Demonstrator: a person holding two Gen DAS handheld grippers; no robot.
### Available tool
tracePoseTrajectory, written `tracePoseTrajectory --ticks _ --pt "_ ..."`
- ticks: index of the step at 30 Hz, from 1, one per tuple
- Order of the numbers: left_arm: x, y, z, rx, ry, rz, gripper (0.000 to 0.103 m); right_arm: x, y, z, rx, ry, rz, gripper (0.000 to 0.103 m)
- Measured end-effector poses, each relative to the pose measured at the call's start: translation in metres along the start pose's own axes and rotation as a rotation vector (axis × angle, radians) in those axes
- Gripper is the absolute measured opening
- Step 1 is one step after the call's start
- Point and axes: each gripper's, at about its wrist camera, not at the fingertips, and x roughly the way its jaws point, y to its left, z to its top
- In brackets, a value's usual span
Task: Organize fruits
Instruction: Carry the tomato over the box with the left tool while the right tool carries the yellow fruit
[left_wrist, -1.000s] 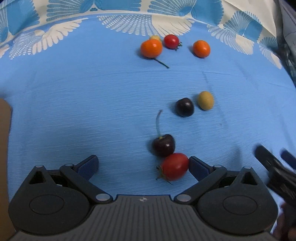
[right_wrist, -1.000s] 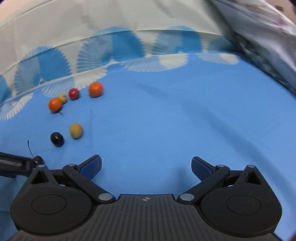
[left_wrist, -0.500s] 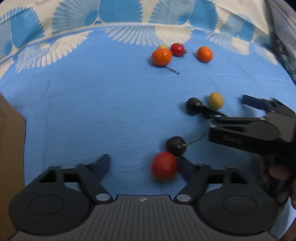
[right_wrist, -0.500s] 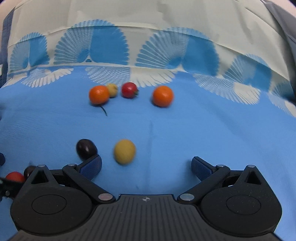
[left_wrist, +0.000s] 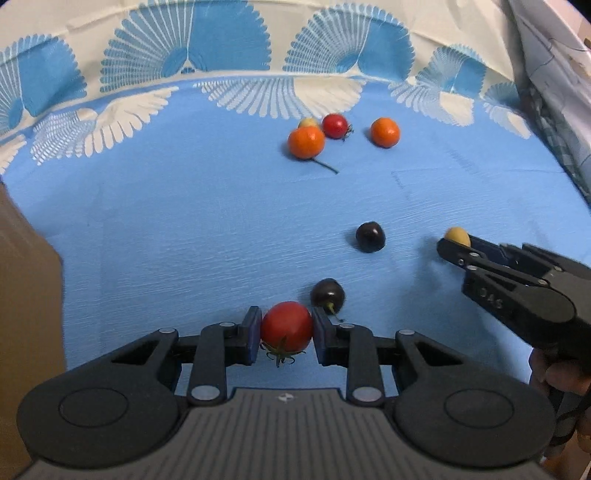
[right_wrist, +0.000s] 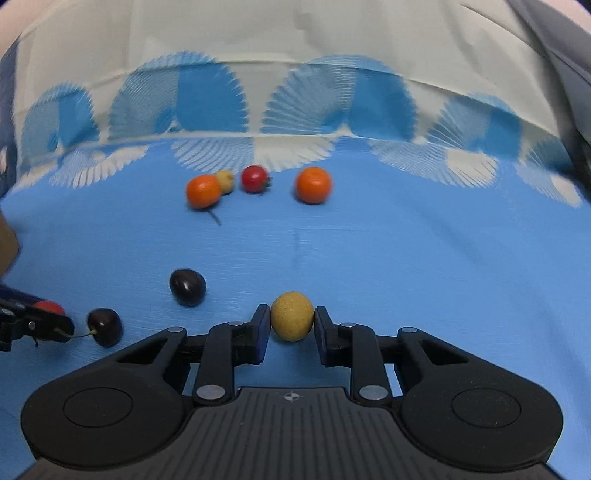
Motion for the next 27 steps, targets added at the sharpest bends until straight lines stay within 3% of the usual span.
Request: tracePoseTrajectory --ticks 5,9,18,27 --pt "-0.048 0.001 -0.006 0.006 -0.030 0.003 0.032 -0.052 0.003 0.000 0.055 -0.057 -0.045 0.027" --pt "-0.094 0.008 -0.014 0.007 -0.048 0.005 0.032 -0.104 0.018 0.002 0.094 -0.111 -0.019 0.027" --pt "-0.206 0.046 -0.056 0.012 -0.114 0.010 0.032 -0.205 0.099 -0.002 0.066 -0.119 0.116 0.027" --pt "-0.278 0.106 -0.128 -0.026 -0.096 0.069 0.032 -0.270 0.194 -0.022 -0.028 -0.058 0.268 0.027"
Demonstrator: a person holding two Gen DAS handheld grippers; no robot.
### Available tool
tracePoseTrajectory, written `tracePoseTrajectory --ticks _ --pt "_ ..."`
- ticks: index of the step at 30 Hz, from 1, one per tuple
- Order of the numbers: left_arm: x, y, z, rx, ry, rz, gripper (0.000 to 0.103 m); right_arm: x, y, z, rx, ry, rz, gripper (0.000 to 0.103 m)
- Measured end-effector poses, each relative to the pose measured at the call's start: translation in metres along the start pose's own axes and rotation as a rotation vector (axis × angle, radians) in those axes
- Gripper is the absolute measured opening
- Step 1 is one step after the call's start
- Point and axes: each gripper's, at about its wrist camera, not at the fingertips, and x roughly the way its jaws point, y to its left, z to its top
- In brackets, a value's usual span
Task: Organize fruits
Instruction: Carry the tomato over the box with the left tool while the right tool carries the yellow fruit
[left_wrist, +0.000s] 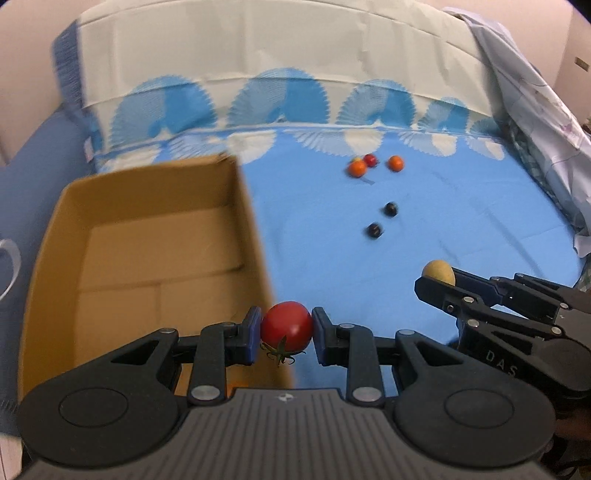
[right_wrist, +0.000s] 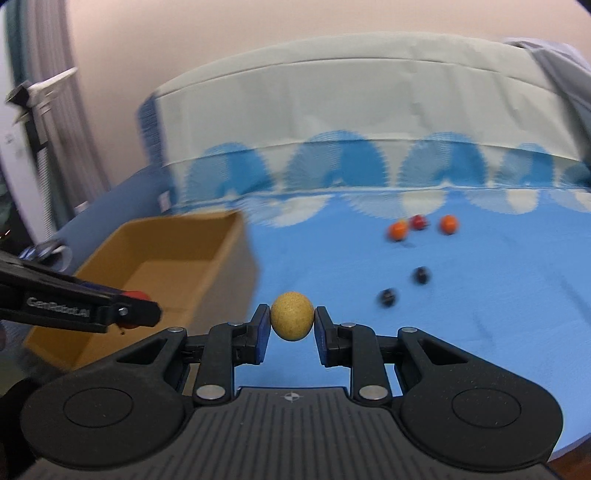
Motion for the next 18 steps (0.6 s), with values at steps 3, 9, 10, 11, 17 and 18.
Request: tracePoseTrajectory --ticks 3,9,10,11,17,18 --pt "-0.019 0.024 -0.023 -0.029 0.003 0.031 0.032 -0.007 0.029 -0.005 -0.029 0.024 0.035 0.027" --pt "-0.051 0.063 -0.057 -0.084 -0.019 0.077 0.032 -0.021 0.081 -0.017 -0.090 0.046 0.084 0.027" --pt "-0.054 0.068 -0.061 -0.091 -0.025 0.080 0.032 -0.024 0.089 -0.019 -0.102 0.047 0.088 0.027" --pt "-0.059 0.072 -0.066 -0.101 -0.031 0.083 0.032 -0.026 0.096 -0.021 -0.112 0.048 0.093 0.027" --pt "-0.074 0.090 -0.083 -0.137 -0.051 0.084 0.032 -0.034 0.124 -0.025 -0.169 0.052 0.100 0.027" --pt "-0.076 0.092 -0.084 -0.141 -0.054 0.084 0.032 -0.036 0.126 -0.025 -0.176 0.050 0.099 0.027"
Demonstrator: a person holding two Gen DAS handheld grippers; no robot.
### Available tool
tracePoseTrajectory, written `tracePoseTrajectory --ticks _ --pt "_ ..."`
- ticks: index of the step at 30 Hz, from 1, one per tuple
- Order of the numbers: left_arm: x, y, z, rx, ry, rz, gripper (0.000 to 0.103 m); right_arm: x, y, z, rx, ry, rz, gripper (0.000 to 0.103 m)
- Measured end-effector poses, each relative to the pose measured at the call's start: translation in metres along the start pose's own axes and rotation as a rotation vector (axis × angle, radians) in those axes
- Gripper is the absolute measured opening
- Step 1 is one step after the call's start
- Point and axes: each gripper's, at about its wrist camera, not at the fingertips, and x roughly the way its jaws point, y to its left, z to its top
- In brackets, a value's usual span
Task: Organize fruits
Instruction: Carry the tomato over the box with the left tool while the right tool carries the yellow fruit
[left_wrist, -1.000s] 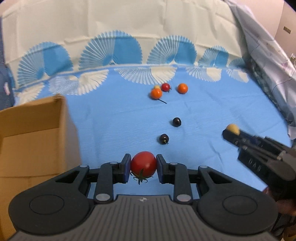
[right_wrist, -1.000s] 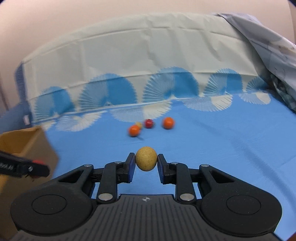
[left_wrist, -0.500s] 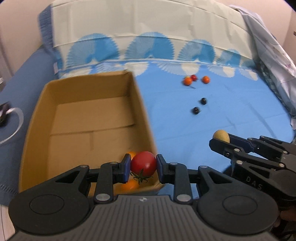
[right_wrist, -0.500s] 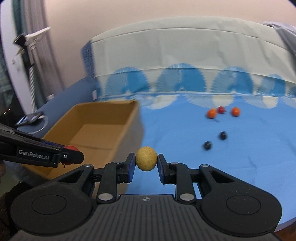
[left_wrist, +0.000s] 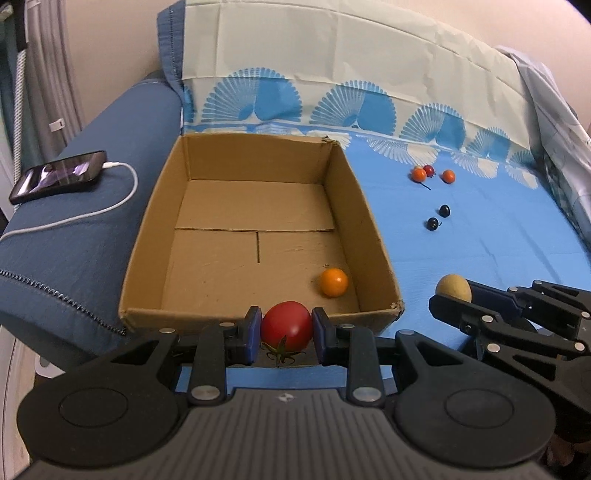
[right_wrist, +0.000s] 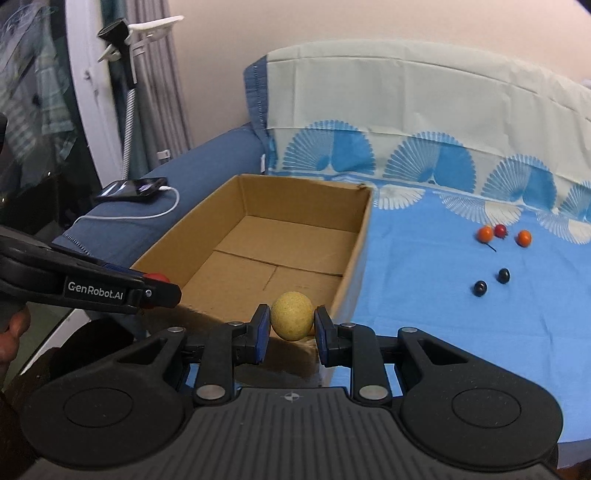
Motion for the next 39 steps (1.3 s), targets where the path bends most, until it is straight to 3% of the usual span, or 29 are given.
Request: tracePoseTrajectory --ticks 26,39 --pt "-0.002 0.016 -0.001 -0.058 -0.015 -0.004 0.032 0.000 0.013 0.002 -0.043 0.011 0.002 0.027" --pt "0.008 0.035 0.024 -0.093 -0.046 0.027 0.032 0.018 0.015 0.021 -0.022 -0.003 0.005 0.027"
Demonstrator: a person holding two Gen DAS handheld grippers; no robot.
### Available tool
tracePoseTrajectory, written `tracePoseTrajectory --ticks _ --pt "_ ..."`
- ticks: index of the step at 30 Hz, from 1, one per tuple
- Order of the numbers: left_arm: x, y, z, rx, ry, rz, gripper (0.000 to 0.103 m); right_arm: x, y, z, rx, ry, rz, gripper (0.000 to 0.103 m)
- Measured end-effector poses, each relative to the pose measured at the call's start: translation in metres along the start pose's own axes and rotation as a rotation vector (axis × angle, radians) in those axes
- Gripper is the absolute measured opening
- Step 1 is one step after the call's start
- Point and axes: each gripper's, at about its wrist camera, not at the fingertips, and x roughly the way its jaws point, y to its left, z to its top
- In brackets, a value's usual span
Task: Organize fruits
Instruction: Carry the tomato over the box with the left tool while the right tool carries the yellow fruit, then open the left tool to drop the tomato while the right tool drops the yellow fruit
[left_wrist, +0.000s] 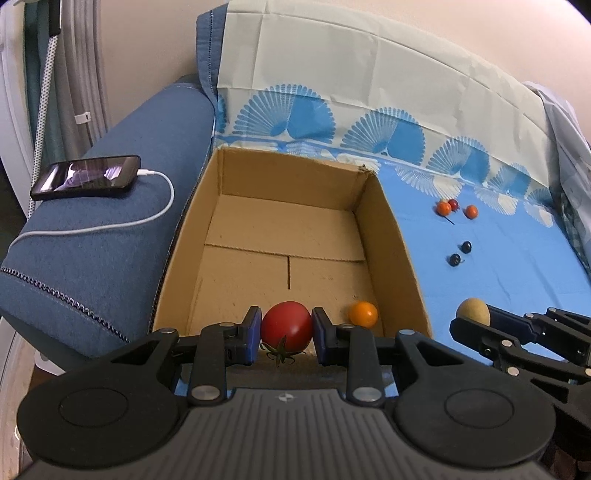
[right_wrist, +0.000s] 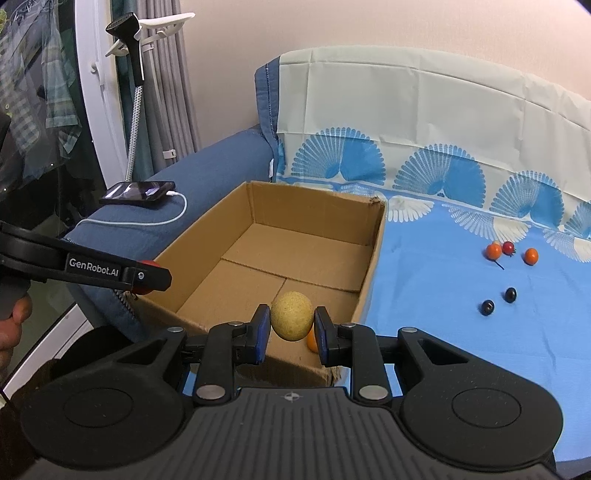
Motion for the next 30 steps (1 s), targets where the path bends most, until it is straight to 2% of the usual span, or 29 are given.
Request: tracePoseTrajectory --ticks 11,30 --pt "0.032 0.002 0.017 -0.010 0.015 0.003 0.032 0.038 0.005 0.012 -0.017 0.020 0.002 0.027" --pt "0.120 0.016 0.020 -0.008 0.153 0.059 0.032 0.117 0.001 0.001 -0.038 0.145 0.008 0.027"
